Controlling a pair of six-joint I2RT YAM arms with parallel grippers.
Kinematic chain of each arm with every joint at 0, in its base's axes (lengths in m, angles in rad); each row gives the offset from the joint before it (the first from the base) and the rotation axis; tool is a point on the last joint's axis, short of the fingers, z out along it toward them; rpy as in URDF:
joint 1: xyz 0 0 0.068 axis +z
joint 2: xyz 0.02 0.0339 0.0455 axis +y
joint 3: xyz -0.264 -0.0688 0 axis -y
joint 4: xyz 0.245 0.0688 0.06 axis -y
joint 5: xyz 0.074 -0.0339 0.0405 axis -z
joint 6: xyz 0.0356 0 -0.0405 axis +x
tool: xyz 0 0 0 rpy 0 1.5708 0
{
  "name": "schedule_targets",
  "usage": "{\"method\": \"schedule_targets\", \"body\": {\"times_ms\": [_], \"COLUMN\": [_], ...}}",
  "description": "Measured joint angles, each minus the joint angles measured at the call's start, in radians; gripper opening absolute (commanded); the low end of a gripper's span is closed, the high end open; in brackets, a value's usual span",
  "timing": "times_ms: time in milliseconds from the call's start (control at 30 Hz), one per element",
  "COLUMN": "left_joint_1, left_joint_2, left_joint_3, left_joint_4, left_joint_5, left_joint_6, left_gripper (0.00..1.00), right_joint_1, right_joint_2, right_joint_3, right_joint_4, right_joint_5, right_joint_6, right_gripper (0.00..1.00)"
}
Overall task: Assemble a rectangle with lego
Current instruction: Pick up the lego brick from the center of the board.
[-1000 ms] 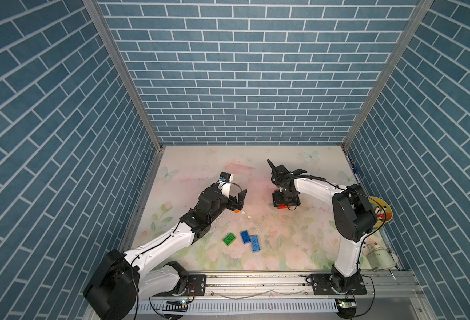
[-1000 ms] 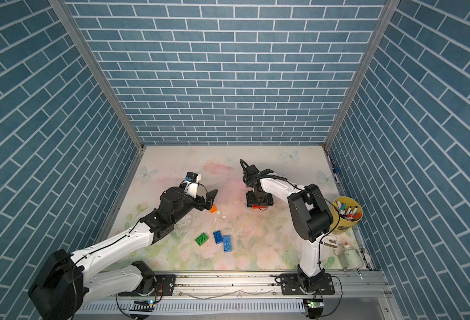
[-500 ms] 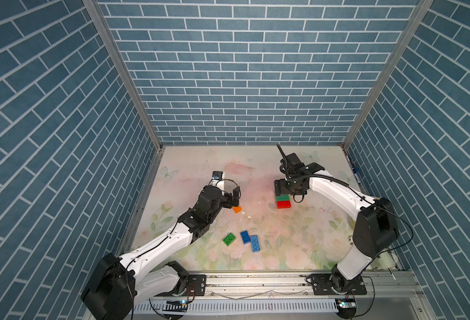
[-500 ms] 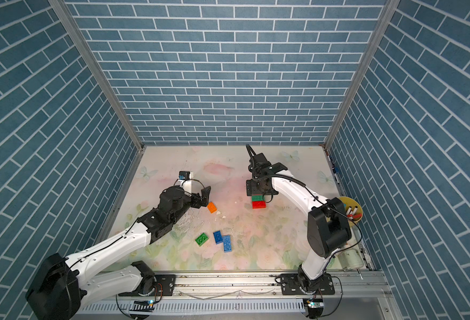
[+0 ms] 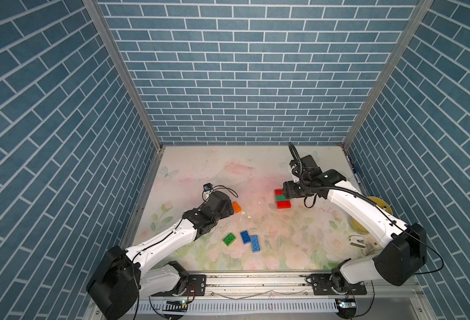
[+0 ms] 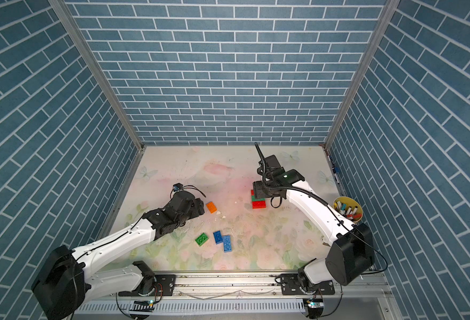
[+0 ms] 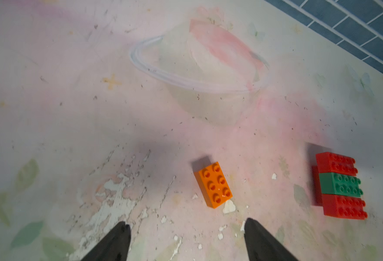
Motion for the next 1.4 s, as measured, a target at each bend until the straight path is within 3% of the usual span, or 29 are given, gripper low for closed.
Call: {"method": "schedule_targets", "body": {"times_ms": [200, 467, 667, 933, 1100, 1267, 1400], "left_joint_1": [-0.043, -0.032, -0.025, -0.025, -0.025, -0.025, -0.025], "left_joint_2": [-0.08, -0.23, -0.27, -0.327, -0.338, -0.338, -0.338], "left_joint_3": [-0.02, -0.064, -0.074, -0.111, -0.115, -0.115, -0.115], "left_joint_4": [-0.05, -0.056, -0.056, -0.055, -0.055, -0.055, -0.037], "left_joint_5": [-0.024, -0.158, -0.202, -0.203, -0.209, -0.222, -0.222], "left_joint_6": [-0.019, -0.006, 0.01, 0.013, 0.014, 0.02, 0.058], "left_gripper": [0.86, 0.92, 0.93, 0.93, 0.93, 0.93, 0.94], "right_joint_1": [0.196, 0.47, 0.586, 0.644, 0.645, 0.644, 0.626], "right_joint_2": [0.003, 0.035, 0.159, 0.313, 0.341, 0.365, 0.349], "right_joint_3": [-0.049, -0.132, -0.138, -0.114, -0.11, -0.09, -0.093], "right_joint_4": [-0.004, 0.015, 0.068, 0.101, 0.108, 0.116, 0.122], "right_joint_5": [-0.042, -0.029, 0.008, 0.039, 0.063, 0.08, 0.091], "right_joint_6": [0.002, 0.101, 0.196, 0.258, 0.287, 0.304, 0.302], "right_gripper": [0.6, 0.66, 0.69, 0.67, 0.52, 0.21, 0.2]}}
